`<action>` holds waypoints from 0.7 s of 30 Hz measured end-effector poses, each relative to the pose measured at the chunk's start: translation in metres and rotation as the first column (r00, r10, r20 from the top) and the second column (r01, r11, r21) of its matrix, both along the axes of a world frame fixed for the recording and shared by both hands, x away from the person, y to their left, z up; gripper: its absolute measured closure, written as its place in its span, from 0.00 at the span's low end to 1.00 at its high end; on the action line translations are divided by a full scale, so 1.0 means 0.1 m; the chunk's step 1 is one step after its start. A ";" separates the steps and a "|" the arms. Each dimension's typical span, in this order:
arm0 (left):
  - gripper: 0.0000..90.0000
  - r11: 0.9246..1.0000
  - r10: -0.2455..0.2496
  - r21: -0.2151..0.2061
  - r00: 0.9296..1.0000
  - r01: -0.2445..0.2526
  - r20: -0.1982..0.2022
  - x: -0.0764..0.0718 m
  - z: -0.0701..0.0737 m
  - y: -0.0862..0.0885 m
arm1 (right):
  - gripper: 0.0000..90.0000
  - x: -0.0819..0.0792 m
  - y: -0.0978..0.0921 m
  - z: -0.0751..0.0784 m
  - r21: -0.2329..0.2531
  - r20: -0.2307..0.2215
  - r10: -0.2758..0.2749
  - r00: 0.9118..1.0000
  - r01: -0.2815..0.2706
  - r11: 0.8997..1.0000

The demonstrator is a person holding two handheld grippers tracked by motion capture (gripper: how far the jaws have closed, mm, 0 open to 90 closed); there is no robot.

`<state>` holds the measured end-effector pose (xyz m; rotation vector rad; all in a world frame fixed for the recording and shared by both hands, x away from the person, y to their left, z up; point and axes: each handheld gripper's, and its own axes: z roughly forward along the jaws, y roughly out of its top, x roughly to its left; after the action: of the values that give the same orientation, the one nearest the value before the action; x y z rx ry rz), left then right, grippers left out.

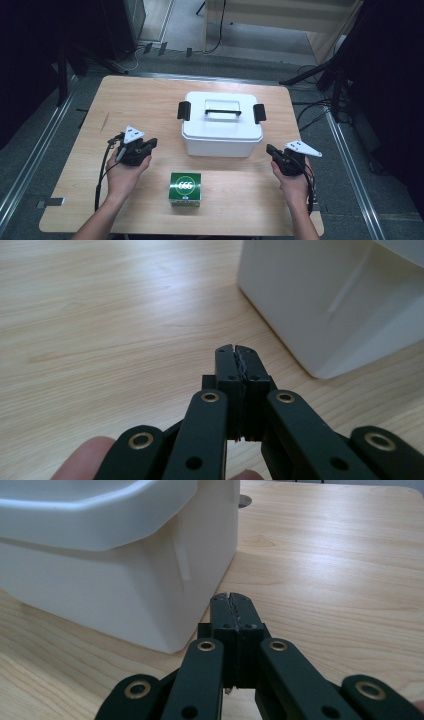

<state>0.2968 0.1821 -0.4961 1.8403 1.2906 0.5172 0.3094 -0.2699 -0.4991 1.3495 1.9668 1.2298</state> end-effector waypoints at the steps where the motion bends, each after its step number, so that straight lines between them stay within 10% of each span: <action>1: 1.00 1.000 -0.011 -0.001 1.000 0.011 -0.009 0.02 -0.01 -0.03 | 1.00 0.03 0.02 0.00 -0.003 -0.004 0.005 1.000 -0.005 1.000; 21: 1.00 0.991 -0.128 -0.042 0.987 0.125 -0.097 0.43 -0.09 -0.52 | 1.00 0.28 0.30 -0.11 0.021 -0.008 0.033 0.999 -0.033 0.999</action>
<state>0.3396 0.1302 -0.5051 1.9241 1.2299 0.3364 0.3369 -0.2395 -0.5105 1.3398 1.9947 1.2648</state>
